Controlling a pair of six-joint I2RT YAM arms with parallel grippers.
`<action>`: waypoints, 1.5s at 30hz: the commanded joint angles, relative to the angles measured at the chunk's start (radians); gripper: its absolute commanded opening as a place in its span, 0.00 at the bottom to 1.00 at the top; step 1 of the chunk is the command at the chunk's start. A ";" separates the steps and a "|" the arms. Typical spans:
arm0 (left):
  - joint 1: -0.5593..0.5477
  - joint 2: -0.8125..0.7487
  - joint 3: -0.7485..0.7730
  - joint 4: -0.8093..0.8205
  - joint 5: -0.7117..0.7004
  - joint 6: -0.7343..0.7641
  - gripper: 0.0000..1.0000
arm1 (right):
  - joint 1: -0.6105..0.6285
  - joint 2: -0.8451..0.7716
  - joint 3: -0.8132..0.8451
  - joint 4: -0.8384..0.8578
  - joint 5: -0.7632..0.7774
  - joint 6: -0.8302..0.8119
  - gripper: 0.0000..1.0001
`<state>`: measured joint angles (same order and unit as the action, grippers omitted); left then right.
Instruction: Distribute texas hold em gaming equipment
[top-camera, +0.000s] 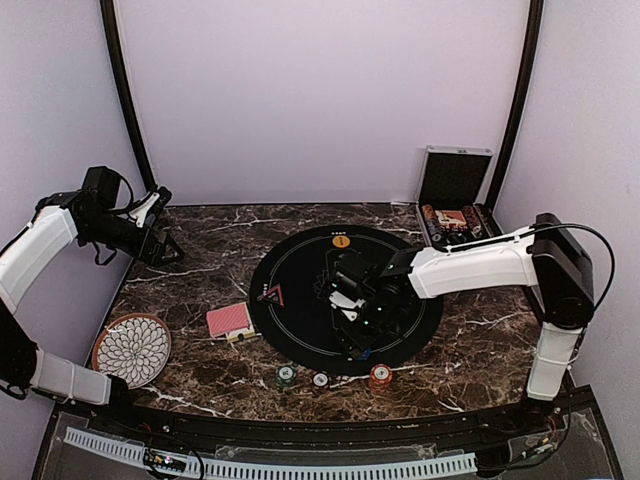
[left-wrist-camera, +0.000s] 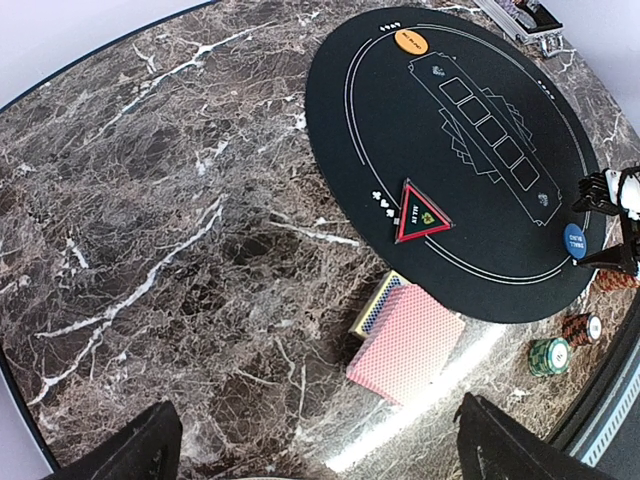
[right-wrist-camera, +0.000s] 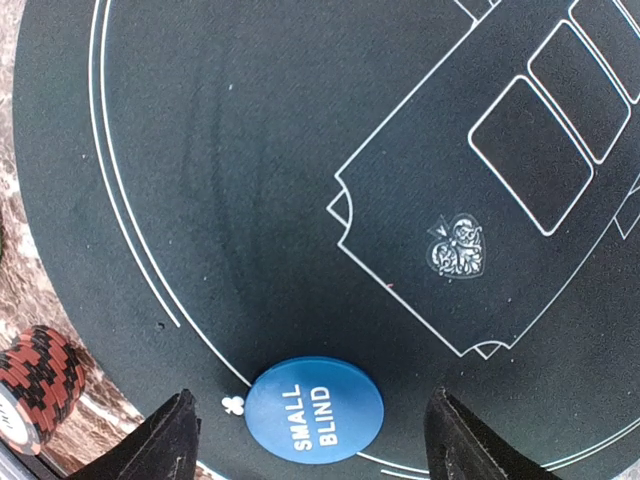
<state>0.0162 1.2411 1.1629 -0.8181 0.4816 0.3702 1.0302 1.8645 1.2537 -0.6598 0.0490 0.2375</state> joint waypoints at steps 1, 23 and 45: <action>0.005 -0.036 0.027 -0.032 0.024 0.007 0.99 | 0.020 -0.009 0.000 -0.021 0.019 0.003 0.79; 0.005 -0.038 0.029 -0.029 0.023 0.006 0.99 | 0.030 0.019 0.007 -0.051 0.118 0.008 0.62; 0.006 -0.048 0.032 -0.036 0.021 0.007 0.99 | 0.002 -0.004 0.089 -0.041 0.074 0.032 0.63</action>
<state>0.0177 1.2263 1.1633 -0.8196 0.4873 0.3702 1.0340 1.8370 1.2720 -0.7280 0.1665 0.2630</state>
